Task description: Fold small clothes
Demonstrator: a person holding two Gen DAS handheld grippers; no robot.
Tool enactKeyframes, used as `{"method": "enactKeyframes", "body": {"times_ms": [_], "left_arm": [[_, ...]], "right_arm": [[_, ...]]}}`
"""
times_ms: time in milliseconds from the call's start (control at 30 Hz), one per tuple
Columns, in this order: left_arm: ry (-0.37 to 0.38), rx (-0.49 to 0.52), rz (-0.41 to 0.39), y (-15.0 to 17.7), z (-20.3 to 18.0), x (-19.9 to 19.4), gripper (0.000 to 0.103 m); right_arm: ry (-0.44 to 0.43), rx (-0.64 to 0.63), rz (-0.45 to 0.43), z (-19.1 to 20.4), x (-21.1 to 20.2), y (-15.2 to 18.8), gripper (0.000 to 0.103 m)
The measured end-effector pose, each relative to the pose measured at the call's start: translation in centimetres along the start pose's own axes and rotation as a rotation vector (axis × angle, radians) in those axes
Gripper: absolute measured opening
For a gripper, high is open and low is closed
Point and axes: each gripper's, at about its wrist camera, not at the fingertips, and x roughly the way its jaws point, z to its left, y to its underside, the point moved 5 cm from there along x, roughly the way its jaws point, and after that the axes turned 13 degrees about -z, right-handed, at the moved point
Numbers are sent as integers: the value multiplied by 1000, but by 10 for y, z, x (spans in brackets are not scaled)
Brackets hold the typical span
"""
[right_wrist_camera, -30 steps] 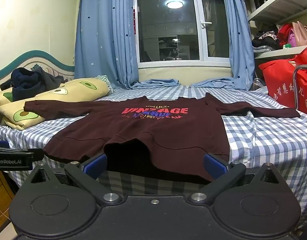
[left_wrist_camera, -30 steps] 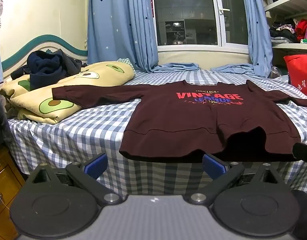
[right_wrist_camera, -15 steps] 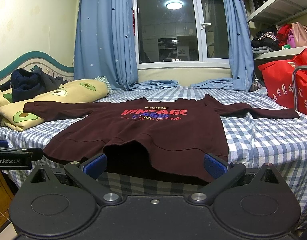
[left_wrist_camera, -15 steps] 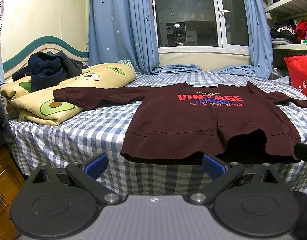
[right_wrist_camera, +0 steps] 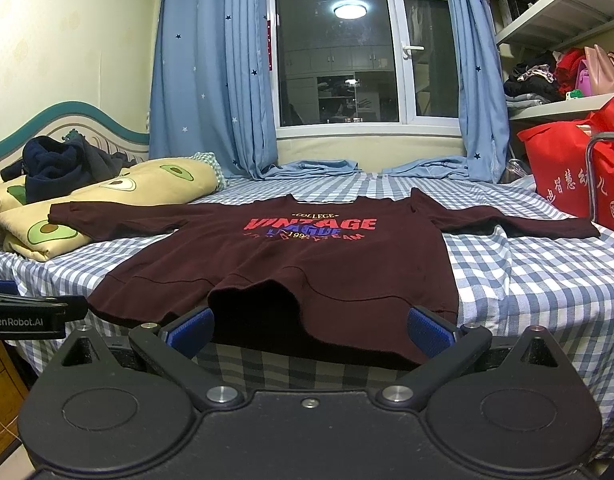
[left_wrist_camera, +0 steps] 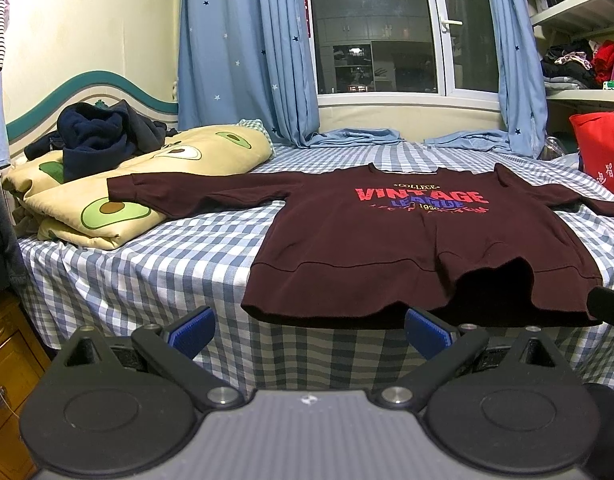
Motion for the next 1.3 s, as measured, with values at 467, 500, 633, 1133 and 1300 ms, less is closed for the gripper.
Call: {"method": "enactKeyframes", "body": {"times_ms": [467, 500, 633, 1133, 1300], "left_arm": [[0, 0, 0, 0, 0, 0, 102], [0, 1, 1, 0, 0, 0, 102], [0, 1, 2, 1, -1, 0, 102], [9, 16, 29, 2, -11, 12, 102], [20, 27, 53, -1, -16, 22, 102]], "right_arm": [[-1, 1, 0, 0, 0, 0, 103], [0, 1, 1, -1, 0, 0, 103], [0, 1, 1, 1, 0, 1, 103], [4, 3, 27, 2, 8, 3, 103], [18, 0, 39, -1, 17, 2, 103]]}}
